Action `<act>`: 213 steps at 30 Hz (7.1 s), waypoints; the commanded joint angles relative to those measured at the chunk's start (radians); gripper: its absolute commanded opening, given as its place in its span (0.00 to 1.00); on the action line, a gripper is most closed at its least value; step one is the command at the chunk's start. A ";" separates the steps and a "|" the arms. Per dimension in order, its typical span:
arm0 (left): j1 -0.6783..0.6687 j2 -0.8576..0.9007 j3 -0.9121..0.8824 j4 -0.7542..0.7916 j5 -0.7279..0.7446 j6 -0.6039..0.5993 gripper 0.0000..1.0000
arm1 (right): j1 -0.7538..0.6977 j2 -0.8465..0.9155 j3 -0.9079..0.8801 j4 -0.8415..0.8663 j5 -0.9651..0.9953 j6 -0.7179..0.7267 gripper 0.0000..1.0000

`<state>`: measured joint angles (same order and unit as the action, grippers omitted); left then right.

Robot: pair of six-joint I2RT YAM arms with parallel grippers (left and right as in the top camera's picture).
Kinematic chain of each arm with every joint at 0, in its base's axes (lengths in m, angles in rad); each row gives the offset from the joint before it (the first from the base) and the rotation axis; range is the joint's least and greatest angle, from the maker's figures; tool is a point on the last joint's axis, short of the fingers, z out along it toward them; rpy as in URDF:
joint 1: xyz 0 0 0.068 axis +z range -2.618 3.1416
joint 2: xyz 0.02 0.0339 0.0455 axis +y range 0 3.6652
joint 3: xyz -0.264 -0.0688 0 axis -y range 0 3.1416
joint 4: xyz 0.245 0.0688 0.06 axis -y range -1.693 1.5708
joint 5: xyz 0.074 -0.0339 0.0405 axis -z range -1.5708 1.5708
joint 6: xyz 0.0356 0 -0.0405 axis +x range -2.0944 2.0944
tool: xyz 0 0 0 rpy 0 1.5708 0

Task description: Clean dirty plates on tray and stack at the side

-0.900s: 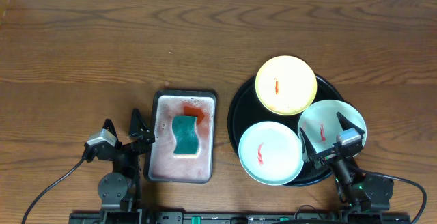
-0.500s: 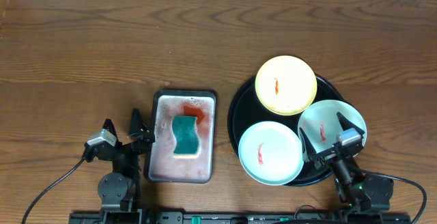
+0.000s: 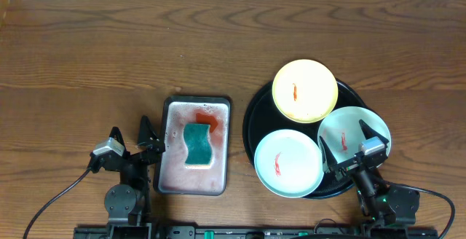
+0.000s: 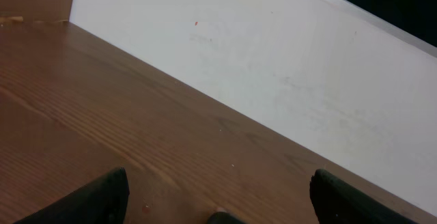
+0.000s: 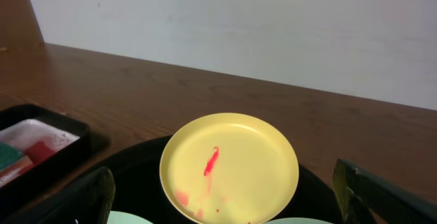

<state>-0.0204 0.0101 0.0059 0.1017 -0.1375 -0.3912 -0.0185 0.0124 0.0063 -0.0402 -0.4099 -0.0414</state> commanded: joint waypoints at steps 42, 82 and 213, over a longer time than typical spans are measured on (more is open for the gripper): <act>0.004 0.306 0.573 -0.479 0.363 0.122 0.85 | -0.008 0.269 0.512 -0.237 -0.167 0.104 0.99; -0.392 1.490 0.847 -0.843 0.018 -0.160 0.55 | 0.186 0.992 1.012 -0.967 -0.103 0.090 0.71; -0.583 1.453 1.029 -0.682 0.431 -0.238 0.07 | 0.255 1.448 0.620 -0.443 0.252 0.430 0.01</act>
<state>-0.5217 1.4300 1.0607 -0.6571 0.2821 -0.5591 0.2287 1.4525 0.6327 -0.4858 -0.1837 0.3672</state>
